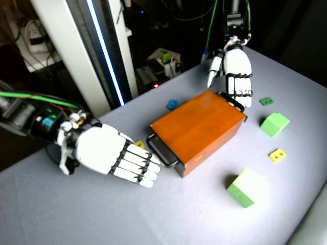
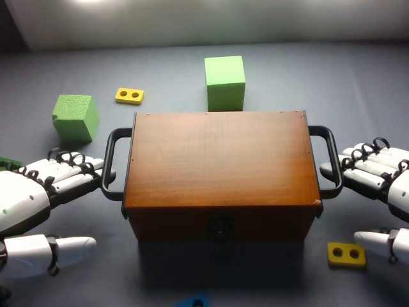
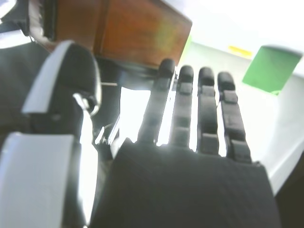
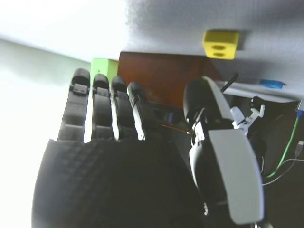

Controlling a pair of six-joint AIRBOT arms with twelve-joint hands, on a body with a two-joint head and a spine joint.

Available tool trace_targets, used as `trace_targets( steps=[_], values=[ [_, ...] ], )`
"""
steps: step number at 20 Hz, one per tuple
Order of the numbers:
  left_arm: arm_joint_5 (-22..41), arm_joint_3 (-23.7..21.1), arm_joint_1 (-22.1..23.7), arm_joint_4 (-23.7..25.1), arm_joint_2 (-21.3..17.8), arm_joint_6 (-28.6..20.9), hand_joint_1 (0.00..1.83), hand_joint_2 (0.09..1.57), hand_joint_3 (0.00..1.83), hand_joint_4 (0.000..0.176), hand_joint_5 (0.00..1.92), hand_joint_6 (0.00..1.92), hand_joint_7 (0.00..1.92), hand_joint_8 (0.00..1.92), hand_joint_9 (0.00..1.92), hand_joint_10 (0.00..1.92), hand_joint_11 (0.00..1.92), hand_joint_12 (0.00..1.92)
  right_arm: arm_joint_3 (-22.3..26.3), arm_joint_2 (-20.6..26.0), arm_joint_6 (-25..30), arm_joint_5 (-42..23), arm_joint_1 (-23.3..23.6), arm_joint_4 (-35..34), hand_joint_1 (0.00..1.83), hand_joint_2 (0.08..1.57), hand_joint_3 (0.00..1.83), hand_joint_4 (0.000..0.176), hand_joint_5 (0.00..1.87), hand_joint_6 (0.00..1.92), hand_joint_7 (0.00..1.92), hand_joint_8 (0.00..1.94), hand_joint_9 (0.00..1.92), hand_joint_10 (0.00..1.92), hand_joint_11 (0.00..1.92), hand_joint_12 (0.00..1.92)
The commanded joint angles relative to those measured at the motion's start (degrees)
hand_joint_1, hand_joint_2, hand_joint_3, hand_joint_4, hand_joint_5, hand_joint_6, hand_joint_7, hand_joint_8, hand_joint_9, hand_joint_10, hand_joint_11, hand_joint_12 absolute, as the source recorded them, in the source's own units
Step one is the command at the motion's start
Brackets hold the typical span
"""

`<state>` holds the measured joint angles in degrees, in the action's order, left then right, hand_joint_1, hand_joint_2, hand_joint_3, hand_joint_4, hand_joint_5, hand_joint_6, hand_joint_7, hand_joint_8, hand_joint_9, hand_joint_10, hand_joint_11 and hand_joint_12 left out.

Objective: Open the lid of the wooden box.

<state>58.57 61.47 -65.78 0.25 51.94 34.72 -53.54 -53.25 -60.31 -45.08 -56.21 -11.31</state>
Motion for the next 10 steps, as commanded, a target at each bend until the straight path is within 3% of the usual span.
trace_targets(
  steps=[1,8,10],
  values=[
    [7.45,0.03,0.51,-0.07,0.08,-0.58,0.18,1.37,0.0,0.0,0.07,0.0,0.0,0.0,0.0,0.0,0.0,0.0,0.13,0.03,0.15,-6.69,0.97,1.11,0.33,1.4,0.0,0.0,0.0,0.0,0.0,0.0,0.0,0.0,0.0,0.0],
    [8.72,-0.08,0.52,0.28,-0.07,-0.97,0.22,1.36,0.0,0.0,0.06,0.0,0.0,0.0,0.0,0.0,0.0,0.0,0.47,0.22,1.44,-8.6,1.11,2.68,0.23,1.41,0.01,0.0,0.0,0.0,0.0,0.0,0.0,0.0,0.0,0.0],
    [9.83,-0.41,0.52,0.38,-0.47,-0.97,0.22,1.36,0.0,0.0,0.04,0.0,0.0,0.0,0.0,0.0,0.0,0.0,1.0,1.02,1.63,-10.12,1.11,2.95,0.3,1.42,0.0,0.0,0.0,0.0,0.0,0.0,0.0,0.0,0.0,0.0]
  ],
)
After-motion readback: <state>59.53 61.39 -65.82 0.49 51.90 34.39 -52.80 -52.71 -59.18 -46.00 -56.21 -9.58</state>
